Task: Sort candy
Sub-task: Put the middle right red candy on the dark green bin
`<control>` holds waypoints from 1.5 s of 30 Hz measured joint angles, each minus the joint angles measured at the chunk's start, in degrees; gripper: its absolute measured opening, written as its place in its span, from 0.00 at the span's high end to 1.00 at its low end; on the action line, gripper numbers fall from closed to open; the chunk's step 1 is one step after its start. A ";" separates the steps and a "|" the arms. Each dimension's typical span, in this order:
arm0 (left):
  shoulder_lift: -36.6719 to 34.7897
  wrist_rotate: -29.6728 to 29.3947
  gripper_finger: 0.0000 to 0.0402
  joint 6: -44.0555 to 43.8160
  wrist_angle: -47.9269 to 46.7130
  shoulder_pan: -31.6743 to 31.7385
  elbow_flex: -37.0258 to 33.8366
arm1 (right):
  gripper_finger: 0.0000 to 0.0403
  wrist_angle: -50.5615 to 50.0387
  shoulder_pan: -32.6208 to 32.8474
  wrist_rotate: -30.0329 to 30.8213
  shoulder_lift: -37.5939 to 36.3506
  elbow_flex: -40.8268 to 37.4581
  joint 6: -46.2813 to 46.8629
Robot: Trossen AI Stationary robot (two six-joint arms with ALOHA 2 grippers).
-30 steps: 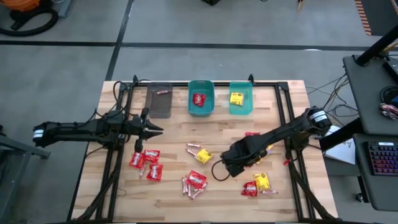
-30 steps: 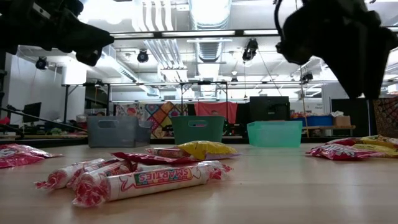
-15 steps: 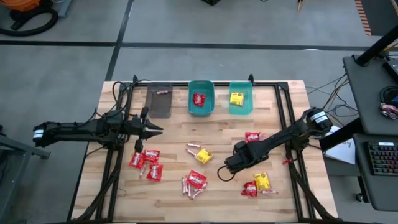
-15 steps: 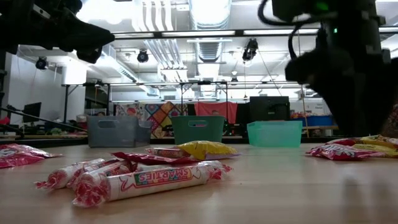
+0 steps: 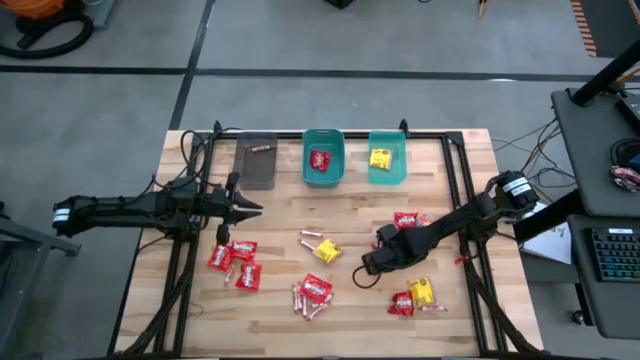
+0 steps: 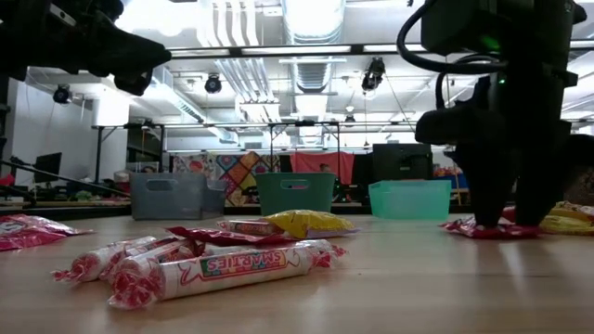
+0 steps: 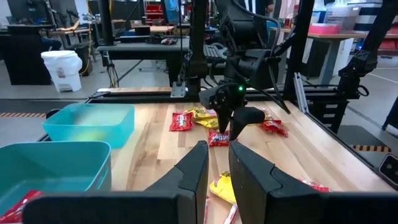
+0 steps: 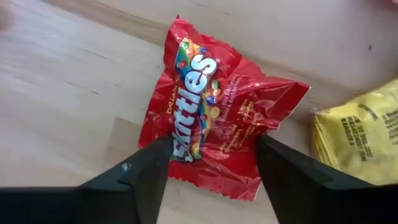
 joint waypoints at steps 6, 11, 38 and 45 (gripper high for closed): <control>0.02 -0.01 0.88 -0.60 -0.01 0.00 0.00 | 0.71 0.54 0.01 4.72 0.17 0.24 -2.07; 0.25 0.00 0.88 -0.60 0.15 0.00 0.00 | 0.93 0.10 0.01 6.55 0.20 0.67 -4.59; 3.59 -2.97 0.88 -4.10 4.91 0.00 0.00 | 0.98 13.64 -15.16 26.04 -10.67 6.54 -57.28; 3.52 -2.99 0.88 -4.84 5.10 0.00 0.00 | 0.98 38.23 -32.60 9.26 -9.05 6.43 -76.09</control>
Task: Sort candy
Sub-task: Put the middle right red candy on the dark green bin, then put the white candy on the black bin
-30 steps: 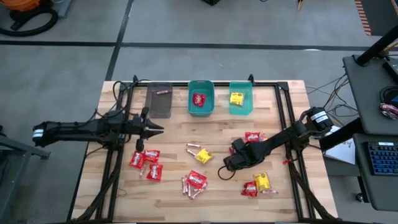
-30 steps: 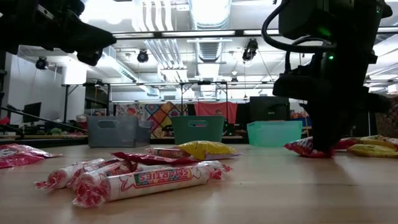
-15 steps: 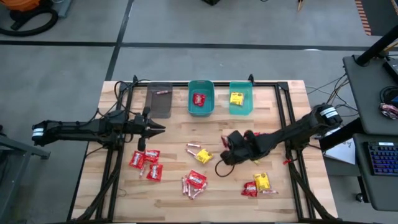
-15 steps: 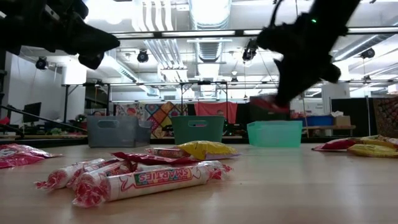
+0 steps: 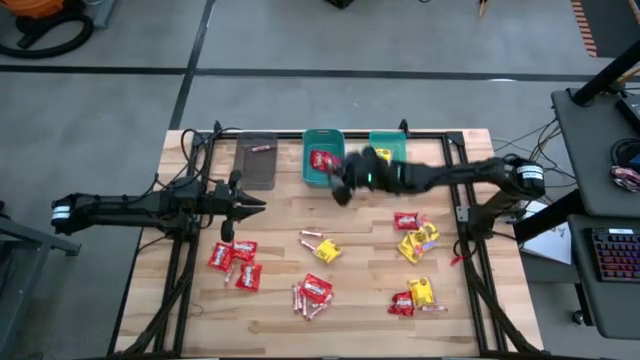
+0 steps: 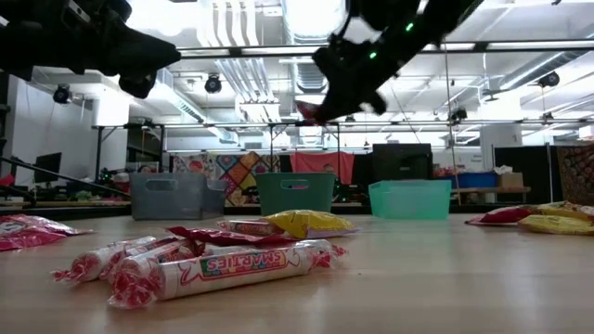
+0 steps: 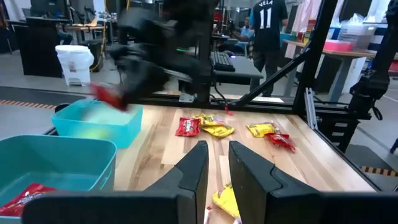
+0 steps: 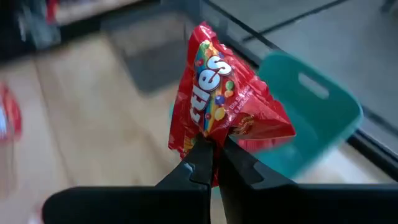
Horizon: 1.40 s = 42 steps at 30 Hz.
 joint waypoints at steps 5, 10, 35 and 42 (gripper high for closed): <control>0.14 -0.03 0.88 -1.14 0.10 0.00 0.01 | 0.98 9.98 -9.64 -7.02 4.26 -0.02 8.02; 0.27 -2.66 0.88 -1.13 0.13 0.07 0.01 | 0.98 4.90 -14.78 -7.34 10.16 2.26 14.22; 2.73 -4.52 0.88 -3.83 1.33 0.07 0.00 | 0.59 1.37 -15.95 -15.22 10.20 7.19 4.13; 6.08 -4.43 0.88 -4.54 4.46 0.04 0.00 | 0.58 -3.27 -10.91 -24.84 0.58 7.17 -0.64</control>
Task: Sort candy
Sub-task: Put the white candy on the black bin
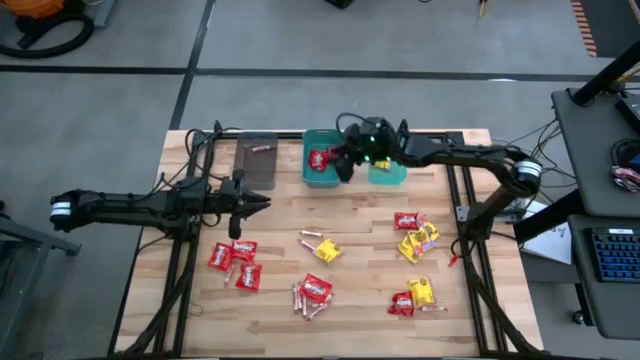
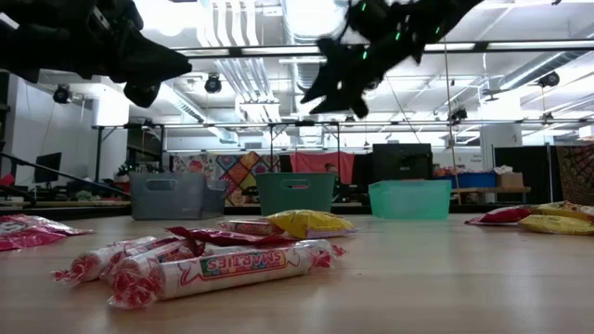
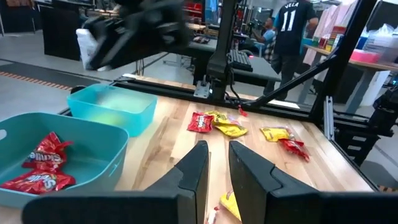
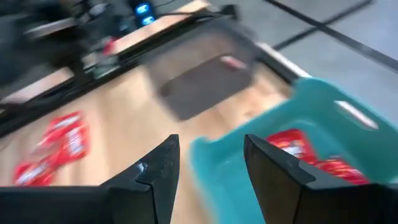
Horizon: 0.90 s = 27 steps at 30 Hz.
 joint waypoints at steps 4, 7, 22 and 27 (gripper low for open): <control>2.52 0.52 0.88 2.12 1.52 -0.04 0.00 | 0.58 -3.35 6.20 -0.03 -4.34 -0.65 -2.30; 4.80 1.45 0.87 3.93 1.59 -0.07 0.01 | 0.58 -5.39 10.67 -0.04 -6.72 -1.51 -3.56; 21.97 5.11 0.58 6.88 15.85 -2.09 0.01 | 0.58 -13.76 21.06 3.35 -13.02 -8.44 3.72; 30.30 5.15 0.56 6.93 25.67 -3.26 0.24 | 0.58 -16.40 22.14 4.79 -13.02 -8.70 5.73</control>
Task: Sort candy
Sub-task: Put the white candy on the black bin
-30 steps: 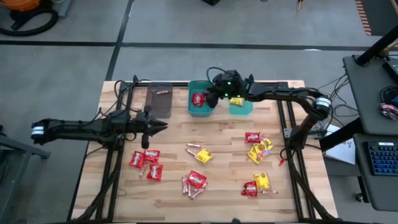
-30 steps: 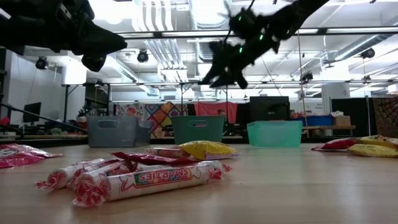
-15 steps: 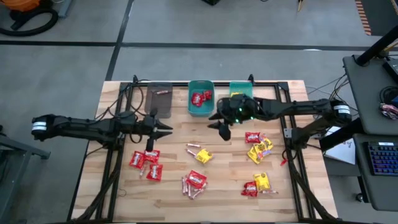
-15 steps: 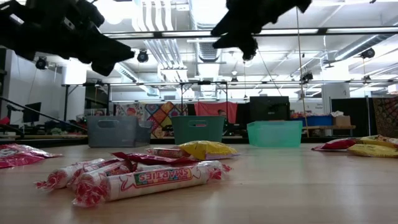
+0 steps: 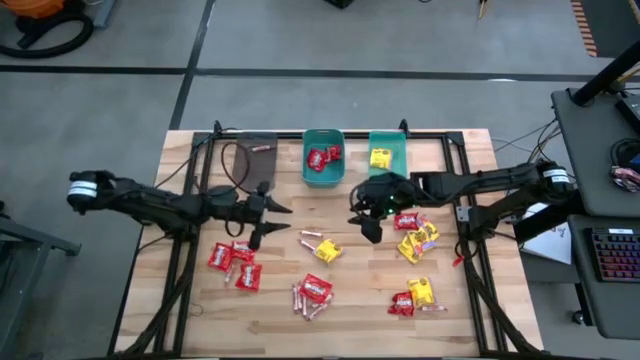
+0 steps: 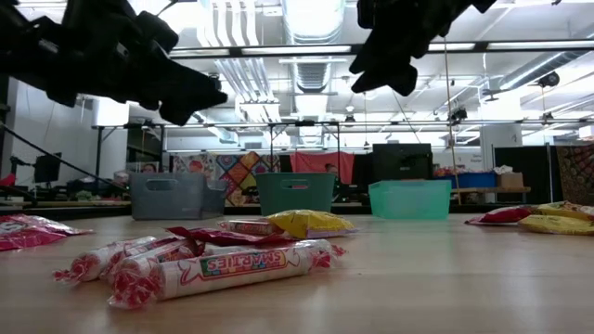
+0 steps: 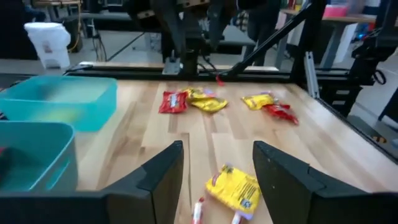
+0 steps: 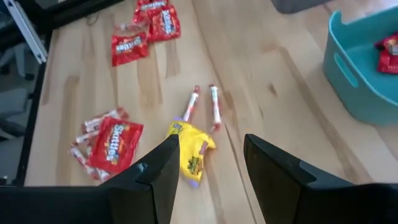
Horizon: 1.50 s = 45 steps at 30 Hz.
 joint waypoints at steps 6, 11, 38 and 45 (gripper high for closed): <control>10.57 -0.05 0.56 0.15 4.62 -0.43 2.05 | 0.58 -0.22 0.64 0.32 -0.02 -0.04 0.20; 20.11 2.59 0.56 1.27 5.54 -1.52 5.51 | 0.58 -1.14 0.66 0.37 -0.02 -0.09 0.19; 42.04 -1.05 0.62 4.91 5.80 -1.59 13.90 | 0.58 -1.15 0.88 2.88 -0.02 -2.63 1.28; 42.07 -2.72 0.63 4.90 5.14 -1.59 13.50 | 0.58 -0.88 0.88 2.93 0.00 -3.48 1.30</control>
